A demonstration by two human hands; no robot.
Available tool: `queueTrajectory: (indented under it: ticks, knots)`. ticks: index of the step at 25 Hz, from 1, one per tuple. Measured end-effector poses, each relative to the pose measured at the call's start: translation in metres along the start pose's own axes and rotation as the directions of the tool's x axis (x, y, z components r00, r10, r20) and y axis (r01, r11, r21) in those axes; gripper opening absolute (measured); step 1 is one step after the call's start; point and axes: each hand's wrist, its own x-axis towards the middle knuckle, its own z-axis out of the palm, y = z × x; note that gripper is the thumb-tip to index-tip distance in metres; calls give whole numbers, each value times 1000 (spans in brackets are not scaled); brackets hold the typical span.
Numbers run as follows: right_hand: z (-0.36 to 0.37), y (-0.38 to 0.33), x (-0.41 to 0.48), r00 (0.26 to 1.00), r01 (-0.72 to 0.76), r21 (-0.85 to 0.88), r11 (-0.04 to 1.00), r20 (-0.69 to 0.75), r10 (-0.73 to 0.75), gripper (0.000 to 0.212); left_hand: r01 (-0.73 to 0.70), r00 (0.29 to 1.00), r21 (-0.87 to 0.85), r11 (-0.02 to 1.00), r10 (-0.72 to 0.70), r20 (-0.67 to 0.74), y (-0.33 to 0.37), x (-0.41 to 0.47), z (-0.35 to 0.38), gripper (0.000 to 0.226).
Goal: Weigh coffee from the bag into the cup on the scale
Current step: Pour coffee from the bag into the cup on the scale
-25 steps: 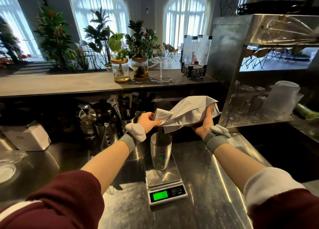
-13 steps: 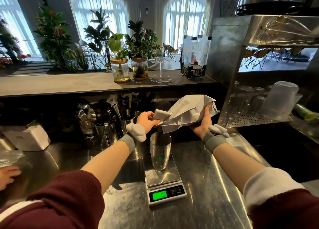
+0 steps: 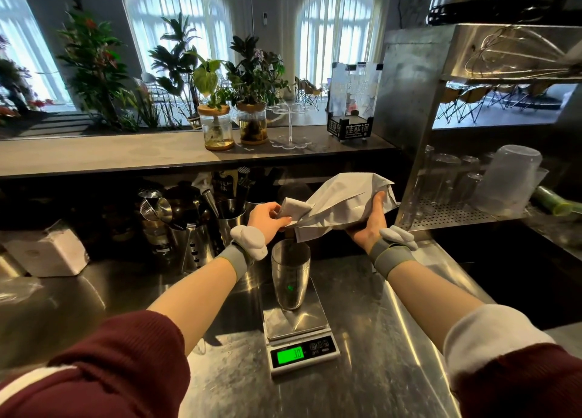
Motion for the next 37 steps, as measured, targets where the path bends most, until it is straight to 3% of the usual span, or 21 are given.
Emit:
queueTrajectory:
  ticks: [10, 18, 27, 37]
  knots:
    - [-3, 0, 3, 1000, 7, 1, 1000, -8, -7, 71, 74, 994, -82, 994, -67, 82, 4, -5, -1, 38]
    - [0, 1, -2, 1000, -7, -3, 1000, -1, 7, 68, -8, 999, 0, 1000, 8, -35, 1, -4, 0, 22]
    - [-3, 3, 1, 1000, -3, 6, 1000, -13, 3, 71, 36, 998, -60, 998, -33, 60, -2, -7, -2, 39]
    - [-3, 4, -1, 1000, -3, -12, 1000, -4, 3, 68, -5, 1000, 28, 1000, 6, -24, -2, -4, -2, 24]
